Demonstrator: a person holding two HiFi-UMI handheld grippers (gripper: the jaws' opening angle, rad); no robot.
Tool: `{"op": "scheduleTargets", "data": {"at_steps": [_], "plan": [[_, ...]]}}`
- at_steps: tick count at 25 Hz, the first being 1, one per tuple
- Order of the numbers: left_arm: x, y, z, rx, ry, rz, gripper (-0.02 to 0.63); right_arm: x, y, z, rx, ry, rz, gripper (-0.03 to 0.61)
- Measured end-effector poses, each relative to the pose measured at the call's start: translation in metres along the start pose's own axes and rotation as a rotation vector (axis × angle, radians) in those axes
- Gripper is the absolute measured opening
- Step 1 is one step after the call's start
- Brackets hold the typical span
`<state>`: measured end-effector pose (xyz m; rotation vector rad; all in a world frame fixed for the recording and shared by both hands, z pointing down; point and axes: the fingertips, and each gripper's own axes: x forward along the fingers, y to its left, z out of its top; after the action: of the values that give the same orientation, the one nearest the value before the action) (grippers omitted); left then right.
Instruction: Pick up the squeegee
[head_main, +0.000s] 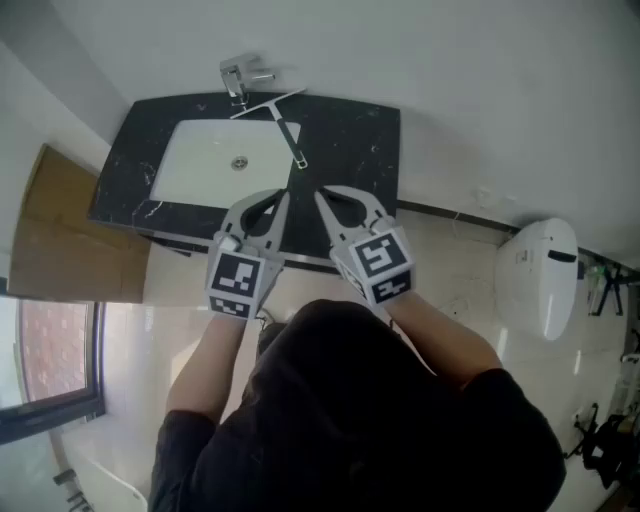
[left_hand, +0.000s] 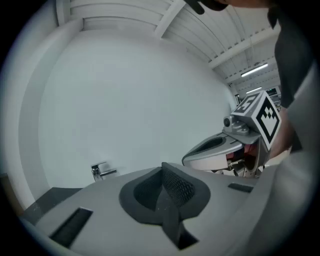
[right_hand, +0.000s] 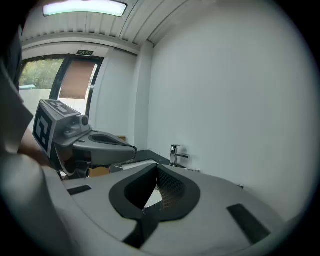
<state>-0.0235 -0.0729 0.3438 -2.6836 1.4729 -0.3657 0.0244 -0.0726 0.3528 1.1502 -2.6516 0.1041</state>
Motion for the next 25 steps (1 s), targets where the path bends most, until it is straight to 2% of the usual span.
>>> {"op": "scheduleTargets", "data": {"at_steps": [9, 11, 13, 25], "plan": [[0.018, 0.008, -0.013, -0.034, 0.043, 0.042, 0.005, 0.021, -0.012, -0.021, 0.021, 0.051, 0.046, 0.011], [0.023, 0.016, -0.019, -0.041, 0.054, 0.041, 0.003, 0.033, -0.015, -0.026, 0.024, 0.065, 0.047, 0.040], [0.029, 0.026, -0.024, -0.043, 0.064, 0.036, 0.005, 0.047, -0.019, -0.028, 0.034, 0.075, 0.044, 0.043], [0.087, 0.120, -0.061, -0.062, 0.126, -0.056, 0.005, 0.180, -0.065, -0.050, 0.060, 0.216, -0.061, 0.117]]}}
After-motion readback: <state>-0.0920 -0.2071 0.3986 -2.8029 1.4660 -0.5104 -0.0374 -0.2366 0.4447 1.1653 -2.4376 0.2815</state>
